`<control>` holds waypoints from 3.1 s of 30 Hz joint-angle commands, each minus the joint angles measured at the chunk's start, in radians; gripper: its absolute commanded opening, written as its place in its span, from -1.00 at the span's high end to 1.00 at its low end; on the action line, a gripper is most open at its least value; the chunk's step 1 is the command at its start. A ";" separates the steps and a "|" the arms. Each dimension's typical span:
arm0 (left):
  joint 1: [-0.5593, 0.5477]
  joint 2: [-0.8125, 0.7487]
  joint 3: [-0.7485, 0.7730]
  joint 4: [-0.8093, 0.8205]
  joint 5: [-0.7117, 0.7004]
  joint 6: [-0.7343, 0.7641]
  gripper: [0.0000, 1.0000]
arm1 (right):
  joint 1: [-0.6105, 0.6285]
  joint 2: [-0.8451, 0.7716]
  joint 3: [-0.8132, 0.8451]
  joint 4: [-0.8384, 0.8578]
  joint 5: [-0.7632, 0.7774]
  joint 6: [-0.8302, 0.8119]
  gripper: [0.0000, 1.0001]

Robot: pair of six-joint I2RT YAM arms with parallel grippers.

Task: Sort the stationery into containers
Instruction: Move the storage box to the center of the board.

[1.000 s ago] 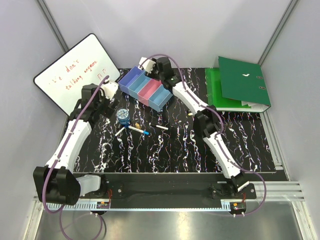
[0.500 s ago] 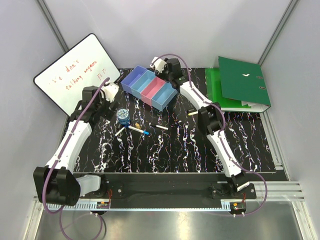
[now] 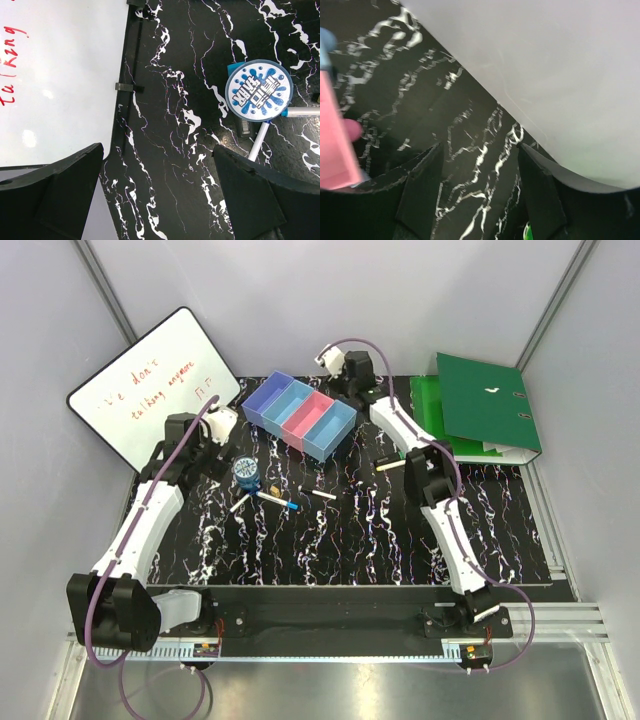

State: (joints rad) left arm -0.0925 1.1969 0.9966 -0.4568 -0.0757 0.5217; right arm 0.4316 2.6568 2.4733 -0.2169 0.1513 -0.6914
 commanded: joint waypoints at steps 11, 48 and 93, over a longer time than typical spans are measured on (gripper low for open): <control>-0.004 -0.002 0.010 -0.003 0.011 -0.009 -0.98 | -0.068 -0.333 -0.162 -0.303 -0.347 0.053 -0.61; -0.010 -0.008 0.008 -0.063 -0.019 -0.022 -0.98 | -0.102 0.034 0.216 -0.542 -0.518 0.018 -0.41; -0.026 0.003 0.063 -0.095 -0.022 -0.038 -0.98 | -0.041 -0.179 -0.043 -0.648 -0.190 0.552 1.00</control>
State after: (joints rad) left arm -0.1131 1.2259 1.0134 -0.5621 -0.0860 0.4908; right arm 0.3653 2.5778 2.4298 -0.8516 -0.2230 -0.2184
